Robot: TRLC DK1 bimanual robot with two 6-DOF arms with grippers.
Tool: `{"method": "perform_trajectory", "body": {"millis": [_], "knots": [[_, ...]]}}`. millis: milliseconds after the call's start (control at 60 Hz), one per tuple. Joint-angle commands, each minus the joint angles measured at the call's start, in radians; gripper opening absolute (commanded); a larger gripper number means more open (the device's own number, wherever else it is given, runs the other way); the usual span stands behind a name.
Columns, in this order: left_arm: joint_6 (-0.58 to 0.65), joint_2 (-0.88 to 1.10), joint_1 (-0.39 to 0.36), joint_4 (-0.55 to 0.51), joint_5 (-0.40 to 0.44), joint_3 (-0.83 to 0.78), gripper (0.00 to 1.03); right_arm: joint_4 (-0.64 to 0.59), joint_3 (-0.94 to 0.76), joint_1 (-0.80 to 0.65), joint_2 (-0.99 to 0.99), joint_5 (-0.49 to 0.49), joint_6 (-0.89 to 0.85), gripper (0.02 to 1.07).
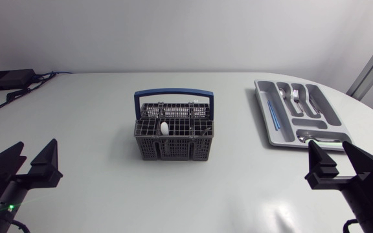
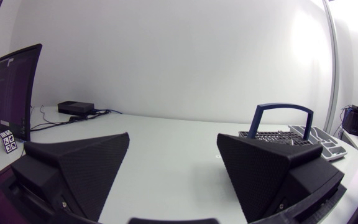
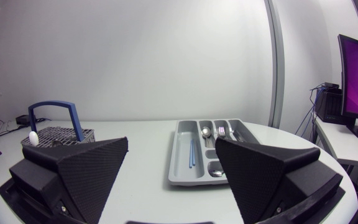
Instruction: Unload the cutlery basket into the drawer organizer.
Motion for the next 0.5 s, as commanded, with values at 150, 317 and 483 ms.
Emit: {"method": "perform_trajectory", "body": {"millis": [150,317,483], "knots": [[0.008,-0.008,-0.009,0.019,-0.038,-0.01,0.99,-0.003,-0.019,0.015,-0.009,0.002,0.004,1.03],[0.025,-0.008,-0.015,-0.006,-0.049,0.027,0.99,0.003,-0.013,0.016,-0.009,0.013,0.004,1.03],[0.025,-0.004,-0.016,-0.014,-0.049,0.071,0.99,0.009,0.005,0.029,-0.007,0.017,0.007,1.03]]}}
